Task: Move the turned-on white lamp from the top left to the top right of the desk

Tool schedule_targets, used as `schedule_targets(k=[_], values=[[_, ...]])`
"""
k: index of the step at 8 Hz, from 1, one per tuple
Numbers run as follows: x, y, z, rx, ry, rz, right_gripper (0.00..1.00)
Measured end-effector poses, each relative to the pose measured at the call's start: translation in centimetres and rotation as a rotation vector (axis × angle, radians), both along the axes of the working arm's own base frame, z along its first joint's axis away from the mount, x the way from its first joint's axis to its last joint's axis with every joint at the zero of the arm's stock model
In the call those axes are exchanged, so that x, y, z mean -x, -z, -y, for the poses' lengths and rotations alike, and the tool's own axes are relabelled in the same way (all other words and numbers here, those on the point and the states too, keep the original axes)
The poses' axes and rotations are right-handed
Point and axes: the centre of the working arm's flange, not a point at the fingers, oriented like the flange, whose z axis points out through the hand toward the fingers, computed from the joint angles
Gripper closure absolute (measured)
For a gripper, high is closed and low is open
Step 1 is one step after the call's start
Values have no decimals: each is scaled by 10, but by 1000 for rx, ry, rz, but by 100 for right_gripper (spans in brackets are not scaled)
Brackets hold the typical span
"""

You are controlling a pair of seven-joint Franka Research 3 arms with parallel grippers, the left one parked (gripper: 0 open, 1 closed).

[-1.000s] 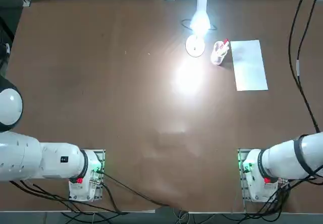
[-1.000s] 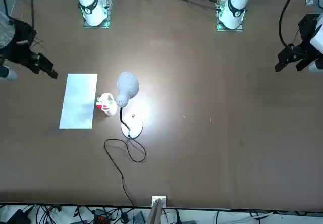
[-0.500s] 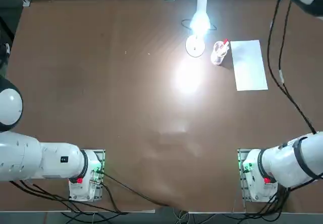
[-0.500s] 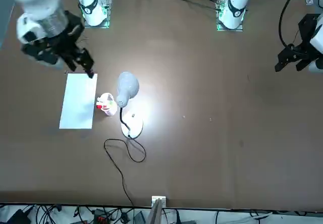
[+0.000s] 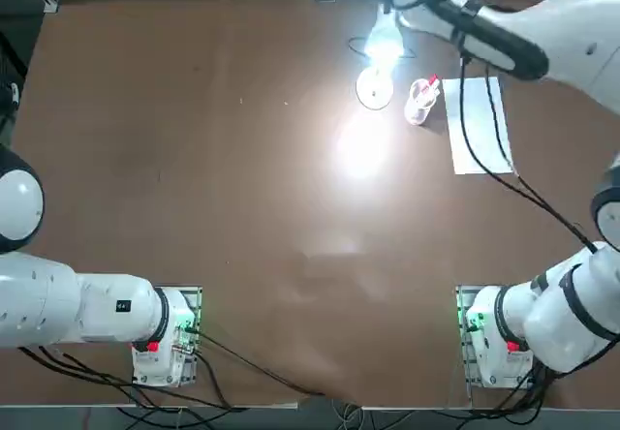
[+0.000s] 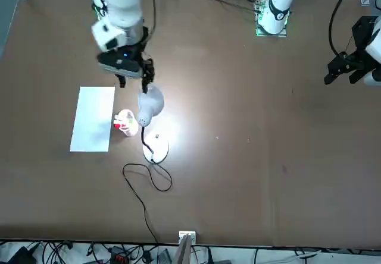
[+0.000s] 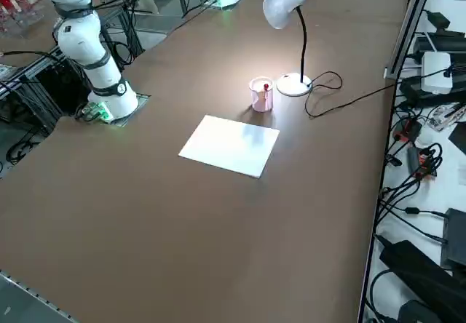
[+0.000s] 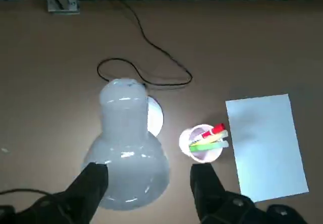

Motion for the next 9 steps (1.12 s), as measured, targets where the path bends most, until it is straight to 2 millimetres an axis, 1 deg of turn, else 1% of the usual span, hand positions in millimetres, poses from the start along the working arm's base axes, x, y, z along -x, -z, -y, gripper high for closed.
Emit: schedule_targets(k=[1, 2, 5, 7, 9], values=[[4, 10, -18, 4, -18, 24, 0], [2, 12, -24, -7, -20, 48, 0], [-13, 14, -14, -4, -8, 78, 0], [-19, 27, -16, 7, -17, 84, 0], [-30, 42, -14, 14, -17, 90, 0]])
